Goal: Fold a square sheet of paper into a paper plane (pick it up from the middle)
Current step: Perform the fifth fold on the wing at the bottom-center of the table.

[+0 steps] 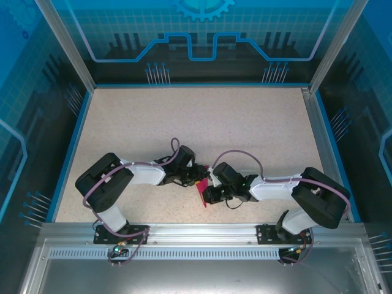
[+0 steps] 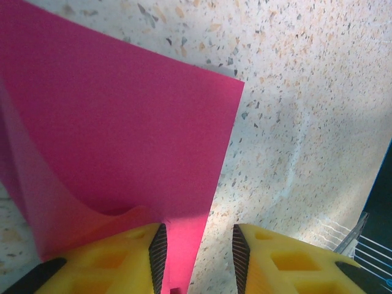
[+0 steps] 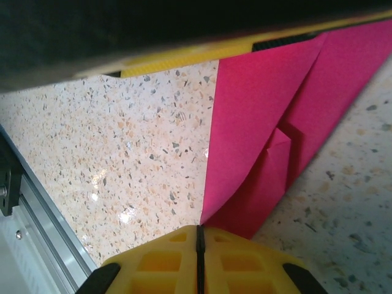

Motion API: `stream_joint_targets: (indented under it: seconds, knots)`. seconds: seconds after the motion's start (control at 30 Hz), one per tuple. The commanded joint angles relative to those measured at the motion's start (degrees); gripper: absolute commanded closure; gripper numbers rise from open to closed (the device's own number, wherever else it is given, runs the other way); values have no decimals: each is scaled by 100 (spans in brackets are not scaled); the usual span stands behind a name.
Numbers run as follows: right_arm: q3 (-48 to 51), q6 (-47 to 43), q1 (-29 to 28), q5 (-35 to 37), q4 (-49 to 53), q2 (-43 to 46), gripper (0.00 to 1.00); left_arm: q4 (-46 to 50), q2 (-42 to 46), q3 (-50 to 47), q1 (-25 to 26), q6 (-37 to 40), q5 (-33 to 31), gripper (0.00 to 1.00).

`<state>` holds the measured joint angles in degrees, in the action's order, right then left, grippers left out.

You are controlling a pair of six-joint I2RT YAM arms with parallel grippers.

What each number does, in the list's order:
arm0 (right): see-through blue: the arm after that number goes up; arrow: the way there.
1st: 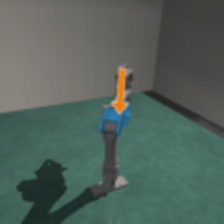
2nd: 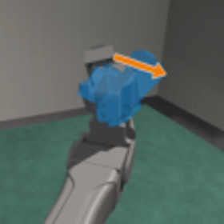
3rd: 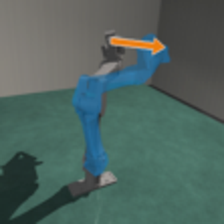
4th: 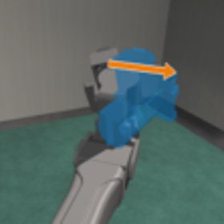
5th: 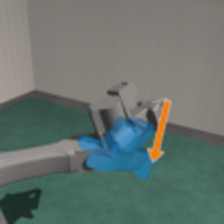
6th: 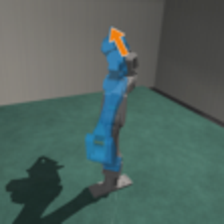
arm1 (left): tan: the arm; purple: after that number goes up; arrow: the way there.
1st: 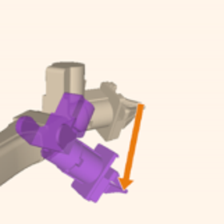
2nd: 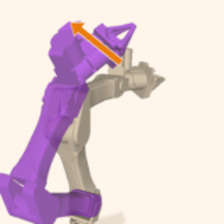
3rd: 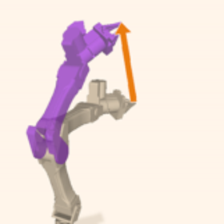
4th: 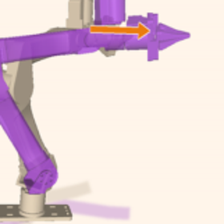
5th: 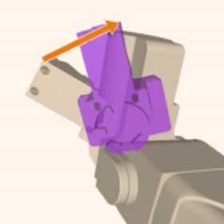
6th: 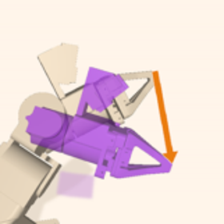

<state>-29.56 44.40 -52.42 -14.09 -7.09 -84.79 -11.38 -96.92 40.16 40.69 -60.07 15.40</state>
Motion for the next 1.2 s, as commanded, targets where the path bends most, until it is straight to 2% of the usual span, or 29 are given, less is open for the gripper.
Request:
stream_joint_targets:
  seconds: [0.0,0.23,0.6,0.83,0.97,1.17]
  knots:
    - [166,95,-189,-316,9,-157,91,259,15,95,1,-105,-54,62]
    - [355,320,-198,-106,24,-245,91,293,24,63,9,-121,-89,62]
    - [651,507,-286,-260,-254,-403,91,320,20,73,1,-119,-120,62]
    - [475,344,-447,-173,210,143,89,351,18,67,7,-119,-142,62]
    - [392,295,-513,-211,350,-48,88,351,-19,101,6,-119,-129,62]
    - [248,306,-732,197,905,-162,90,368,2,104,7,-112,-134,62]
